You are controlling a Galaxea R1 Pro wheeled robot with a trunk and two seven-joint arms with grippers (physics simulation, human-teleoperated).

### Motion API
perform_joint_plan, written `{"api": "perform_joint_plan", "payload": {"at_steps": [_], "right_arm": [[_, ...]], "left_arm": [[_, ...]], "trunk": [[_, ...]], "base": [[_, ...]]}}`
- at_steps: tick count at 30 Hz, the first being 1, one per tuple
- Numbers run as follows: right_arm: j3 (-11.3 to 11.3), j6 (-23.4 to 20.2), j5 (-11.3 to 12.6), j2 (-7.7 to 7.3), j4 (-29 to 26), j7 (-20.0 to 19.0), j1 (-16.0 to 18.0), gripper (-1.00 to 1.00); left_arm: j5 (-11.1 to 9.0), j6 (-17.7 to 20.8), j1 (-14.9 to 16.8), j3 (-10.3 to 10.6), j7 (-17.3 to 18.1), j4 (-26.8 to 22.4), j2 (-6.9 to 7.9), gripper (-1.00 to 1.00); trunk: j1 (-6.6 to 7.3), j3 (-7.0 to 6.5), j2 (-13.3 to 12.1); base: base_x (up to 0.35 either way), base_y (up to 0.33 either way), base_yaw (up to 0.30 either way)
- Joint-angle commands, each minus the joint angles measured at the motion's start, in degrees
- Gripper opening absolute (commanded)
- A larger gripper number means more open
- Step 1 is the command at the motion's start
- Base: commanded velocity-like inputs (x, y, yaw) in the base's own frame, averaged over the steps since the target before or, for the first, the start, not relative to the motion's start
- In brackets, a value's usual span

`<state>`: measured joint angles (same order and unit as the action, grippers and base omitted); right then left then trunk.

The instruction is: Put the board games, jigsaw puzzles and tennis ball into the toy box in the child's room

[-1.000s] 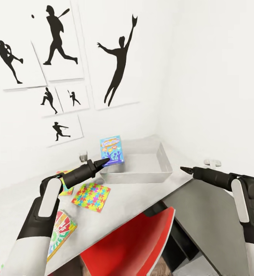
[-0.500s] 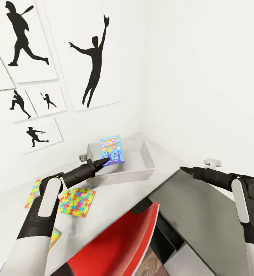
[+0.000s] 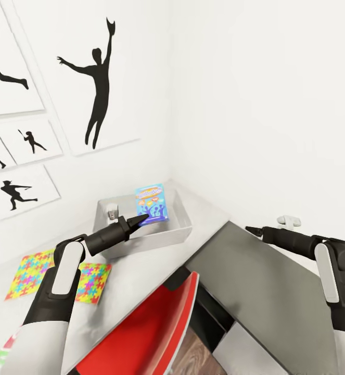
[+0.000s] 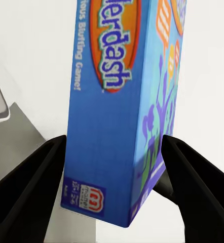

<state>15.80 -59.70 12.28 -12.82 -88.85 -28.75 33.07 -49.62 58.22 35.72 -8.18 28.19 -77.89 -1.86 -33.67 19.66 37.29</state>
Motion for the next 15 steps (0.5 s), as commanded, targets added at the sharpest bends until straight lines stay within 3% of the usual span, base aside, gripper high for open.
{"api": "perform_joint_plan", "payload": {"at_steps": [1,8,15], "right_arm": [[0.11,-0.3,-0.06,0.0,-0.01,-0.25,0.06,1.0],[0.29,-0.3,-0.06,0.04,-0.04,-0.26,0.06,1.0],[0.35,-0.3,-0.06,0.05,-0.04,-0.26,0.06,1.0]], "left_arm": [[0.31,0.31,0.05,-0.17,0.42,0.0,-0.05,-1.0],[0.31,0.31,0.05,-0.17,0.37,0.01,-0.06,-1.0],[0.34,0.31,0.05,-0.17,0.31,0.03,-0.02,-1.0]], "trunk": [[-0.02,0.08,0.07],[-0.02,0.08,0.07],[-0.02,0.08,0.07]], "base": [[0.0,0.0,-0.093],[0.0,0.0,-0.068],[0.0,0.0,-0.188]]}}
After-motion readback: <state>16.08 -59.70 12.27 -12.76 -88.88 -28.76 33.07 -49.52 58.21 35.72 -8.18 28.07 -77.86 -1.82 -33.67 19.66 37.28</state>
